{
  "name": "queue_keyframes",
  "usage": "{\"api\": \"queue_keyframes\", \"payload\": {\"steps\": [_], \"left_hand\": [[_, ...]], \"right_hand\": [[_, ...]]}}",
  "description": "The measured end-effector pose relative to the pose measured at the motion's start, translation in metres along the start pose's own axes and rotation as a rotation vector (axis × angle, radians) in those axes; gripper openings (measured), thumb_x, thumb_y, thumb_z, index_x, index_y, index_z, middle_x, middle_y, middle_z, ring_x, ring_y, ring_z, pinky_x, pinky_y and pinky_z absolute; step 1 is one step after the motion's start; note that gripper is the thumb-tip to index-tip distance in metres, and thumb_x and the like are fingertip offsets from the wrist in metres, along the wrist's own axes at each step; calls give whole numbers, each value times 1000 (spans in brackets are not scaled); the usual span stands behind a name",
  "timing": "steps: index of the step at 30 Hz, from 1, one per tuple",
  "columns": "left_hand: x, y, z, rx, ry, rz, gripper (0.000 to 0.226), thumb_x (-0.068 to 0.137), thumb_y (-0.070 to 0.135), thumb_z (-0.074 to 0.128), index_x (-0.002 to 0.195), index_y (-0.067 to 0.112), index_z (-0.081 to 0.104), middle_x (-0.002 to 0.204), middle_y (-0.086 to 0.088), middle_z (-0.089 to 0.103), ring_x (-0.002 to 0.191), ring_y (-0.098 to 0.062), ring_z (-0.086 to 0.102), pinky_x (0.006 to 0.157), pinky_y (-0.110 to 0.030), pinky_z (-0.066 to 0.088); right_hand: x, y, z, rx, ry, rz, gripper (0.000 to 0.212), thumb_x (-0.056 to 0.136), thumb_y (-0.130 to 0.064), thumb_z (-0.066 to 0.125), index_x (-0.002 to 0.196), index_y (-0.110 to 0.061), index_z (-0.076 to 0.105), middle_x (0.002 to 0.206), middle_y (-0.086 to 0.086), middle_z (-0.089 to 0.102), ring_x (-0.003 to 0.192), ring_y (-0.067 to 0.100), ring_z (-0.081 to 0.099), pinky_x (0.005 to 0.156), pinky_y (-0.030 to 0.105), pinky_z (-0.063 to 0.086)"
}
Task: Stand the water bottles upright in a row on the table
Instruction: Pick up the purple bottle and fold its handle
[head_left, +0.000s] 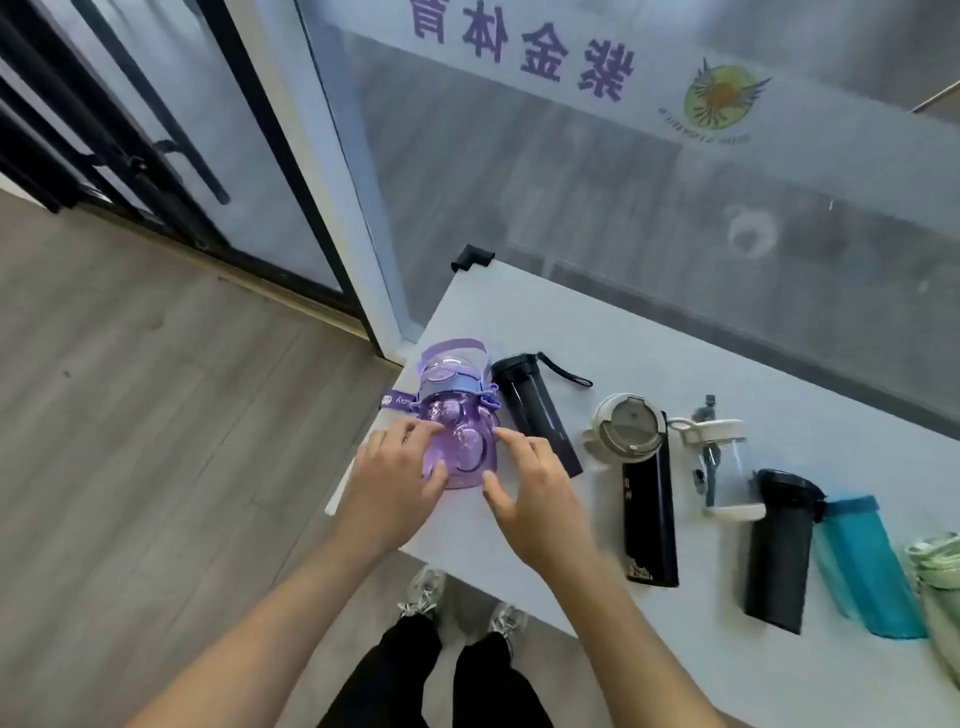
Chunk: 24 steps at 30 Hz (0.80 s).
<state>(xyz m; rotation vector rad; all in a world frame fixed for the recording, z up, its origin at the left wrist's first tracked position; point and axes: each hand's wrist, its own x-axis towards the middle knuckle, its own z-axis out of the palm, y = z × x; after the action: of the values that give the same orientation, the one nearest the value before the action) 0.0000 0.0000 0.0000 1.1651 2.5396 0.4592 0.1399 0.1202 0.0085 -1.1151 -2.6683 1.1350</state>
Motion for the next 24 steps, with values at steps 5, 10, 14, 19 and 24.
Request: {"api": "queue_keyframes", "payload": {"steps": [5,10,14,19,24], "left_hand": [[15,-14,10,-48,-1,-53,46,86,38,49,129,22,52,120,-3,56,100,-27,54,89,-41,46],[43,-28,18,-318,-129,-268,44,93,34,51,135,23,44,128,-7,49,114,-28,49,100,-40,39],[70,-27,15,-697,-190,-529,42,91,40,55,129,21,51,117,0,61,104,-20,60,92,-38,49],[80,-29,14,-778,-279,-537,40,80,48,64,113,25,61,106,7,66,99,-11,63,89,-36,52],[72,-32,12,-874,-241,-498,47,75,35,67,121,26,60,113,5,68,99,-8,65,89,-32,53]], "right_hand": [[30,-1,7,36,0,39,50,94,-37,59,141,-26,49,125,1,55,116,22,55,100,37,45],[68,0,18,126,-111,222,55,96,-45,56,144,-22,43,133,6,51,121,23,53,100,33,42],[95,2,29,300,-185,363,55,94,-48,59,140,-22,46,128,-2,57,113,17,56,91,26,40],[104,6,42,489,-145,424,67,74,-45,79,131,-23,51,120,-5,66,110,13,65,102,40,51],[95,1,42,518,-92,357,67,73,-36,86,128,-24,50,118,-5,65,109,11,63,98,32,52]]}}
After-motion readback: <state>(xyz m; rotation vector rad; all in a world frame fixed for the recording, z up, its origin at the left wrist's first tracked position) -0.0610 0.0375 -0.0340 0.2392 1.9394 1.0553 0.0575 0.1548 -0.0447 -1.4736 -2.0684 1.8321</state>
